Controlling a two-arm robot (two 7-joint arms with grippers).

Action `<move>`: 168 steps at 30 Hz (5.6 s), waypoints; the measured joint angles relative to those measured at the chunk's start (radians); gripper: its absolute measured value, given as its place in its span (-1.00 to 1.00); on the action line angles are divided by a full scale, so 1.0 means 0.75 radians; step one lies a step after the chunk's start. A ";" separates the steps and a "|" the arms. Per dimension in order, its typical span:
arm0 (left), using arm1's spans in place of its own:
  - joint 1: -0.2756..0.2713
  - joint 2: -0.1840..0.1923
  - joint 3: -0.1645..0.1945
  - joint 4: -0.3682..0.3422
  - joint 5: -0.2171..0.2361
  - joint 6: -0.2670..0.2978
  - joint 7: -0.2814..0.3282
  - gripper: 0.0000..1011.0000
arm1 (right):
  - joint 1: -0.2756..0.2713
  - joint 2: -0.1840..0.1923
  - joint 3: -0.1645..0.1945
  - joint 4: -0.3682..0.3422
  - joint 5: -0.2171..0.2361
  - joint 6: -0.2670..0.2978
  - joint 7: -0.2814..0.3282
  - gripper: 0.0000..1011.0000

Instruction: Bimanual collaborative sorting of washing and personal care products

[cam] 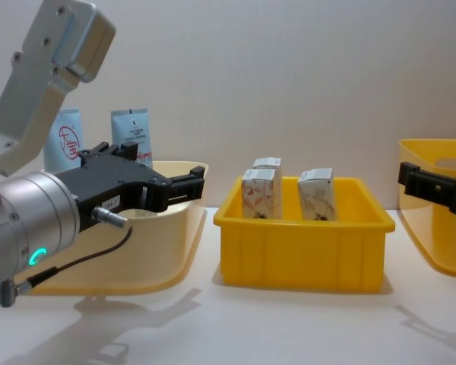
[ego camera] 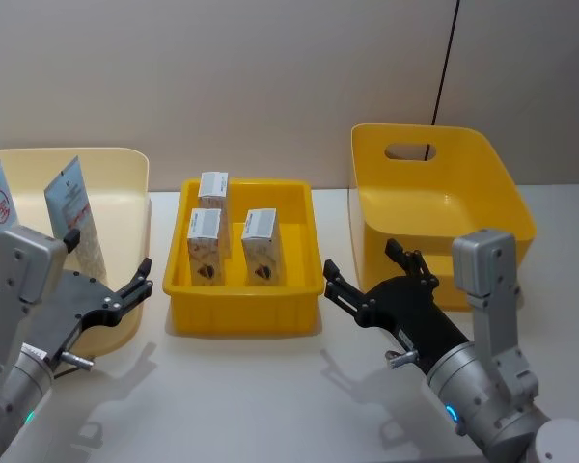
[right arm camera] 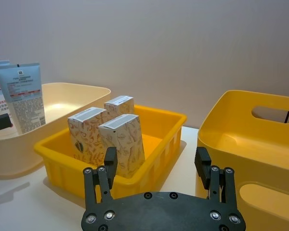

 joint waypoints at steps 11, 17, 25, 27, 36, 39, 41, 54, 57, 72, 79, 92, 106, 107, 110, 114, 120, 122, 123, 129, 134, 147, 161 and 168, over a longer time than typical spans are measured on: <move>0.000 0.000 0.000 0.000 0.000 0.000 0.000 0.98 | 0.000 0.000 0.000 0.000 0.000 0.000 0.000 0.98; 0.000 0.000 0.000 0.000 0.000 0.000 0.000 0.98 | 0.000 0.000 0.000 0.000 0.000 0.000 0.000 0.98; 0.000 0.000 0.000 0.000 0.000 0.000 0.000 0.98 | 0.000 0.000 0.000 0.000 0.000 0.000 0.000 0.98; 0.000 0.000 0.000 0.000 0.000 0.000 0.000 0.98 | 0.000 0.000 0.000 0.000 0.000 0.000 0.000 0.98; 0.000 0.000 0.000 0.000 0.000 0.000 0.000 0.98 | 0.000 0.000 0.000 0.000 0.000 0.000 0.000 0.98; 0.000 0.000 0.000 0.000 0.000 0.000 0.000 0.98 | 0.000 0.000 0.000 0.000 0.000 0.000 0.000 0.98; 0.000 0.000 0.000 0.000 0.000 0.000 0.000 0.98 | 0.000 0.000 0.000 0.000 0.000 0.000 0.000 0.98; 0.012 0.012 -0.034 -0.012 -0.028 0.006 -0.020 0.98 | 0.000 0.000 0.000 0.000 0.000 0.000 0.000 0.98; 0.020 0.018 -0.050 -0.021 -0.045 0.013 -0.028 0.98 | 0.000 0.000 0.000 0.000 0.000 0.000 0.000 0.98; 0.037 0.016 -0.133 -0.046 -0.155 0.076 -0.074 0.98 | 0.000 0.000 0.000 0.000 0.000 0.000 0.000 0.98; 0.015 -0.006 -0.164 -0.019 -0.208 0.110 -0.100 0.98 | 0.000 0.000 0.000 0.000 0.000 0.000 0.000 0.98; -0.058 -0.048 -0.201 0.082 -0.271 0.161 -0.146 0.98 | 0.000 0.000 0.000 0.000 0.000 0.000 0.000 0.98; -0.150 -0.085 -0.198 0.226 -0.272 0.175 -0.192 0.98 | 0.000 0.000 0.000 0.000 0.000 0.000 0.000 0.98; -0.155 -0.087 -0.196 0.234 -0.271 0.175 -0.194 0.98 | 0.000 0.000 0.000 0.000 0.000 0.000 0.000 0.98; -0.176 -0.097 -0.191 0.267 -0.265 0.173 -0.205 0.98 | 0.000 0.000 0.000 0.000 0.000 0.000 0.000 0.98; -0.211 -0.115 -0.182 0.317 -0.256 0.163 -0.222 0.98 | 0.000 0.000 0.000 0.000 0.000 0.000 0.000 0.98; -0.248 -0.136 -0.175 0.372 -0.249 0.150 -0.238 0.98 | 0.000 0.000 0.000 0.000 0.000 0.000 0.000 0.98; -0.260 -0.144 -0.174 0.389 -0.247 0.145 -0.243 0.98 | 0.000 0.000 0.000 0.000 0.000 0.000 0.000 0.98; -0.265 -0.148 -0.174 0.397 -0.246 0.143 -0.245 0.98 | 0.000 0.000 0.000 0.000 0.000 0.000 0.000 0.98; -0.289 -0.164 -0.173 0.432 -0.241 0.134 -0.253 0.99 | 0.000 0.000 0.000 0.000 0.000 0.000 0.000 0.98; -0.302 -0.173 -0.173 0.452 -0.238 0.128 -0.258 0.81 | 0.000 0.000 0.000 0.000 0.000 0.000 0.000 0.98; -0.318 -0.184 -0.173 0.476 -0.235 0.123 -0.263 0.03 | 0.000 0.000 0.000 0.000 0.000 0.000 0.000 0.98; -0.315 -0.186 -0.180 0.480 -0.235 0.109 -0.280 -0.49 | 0.000 0.000 0.000 0.000 0.000 0.000 0.000 0.98; -0.308 -0.175 -0.201 0.465 -0.249 0.060 -0.322 -0.49 | 0.000 0.000 0.000 0.000 0.000 0.000 0.000 0.98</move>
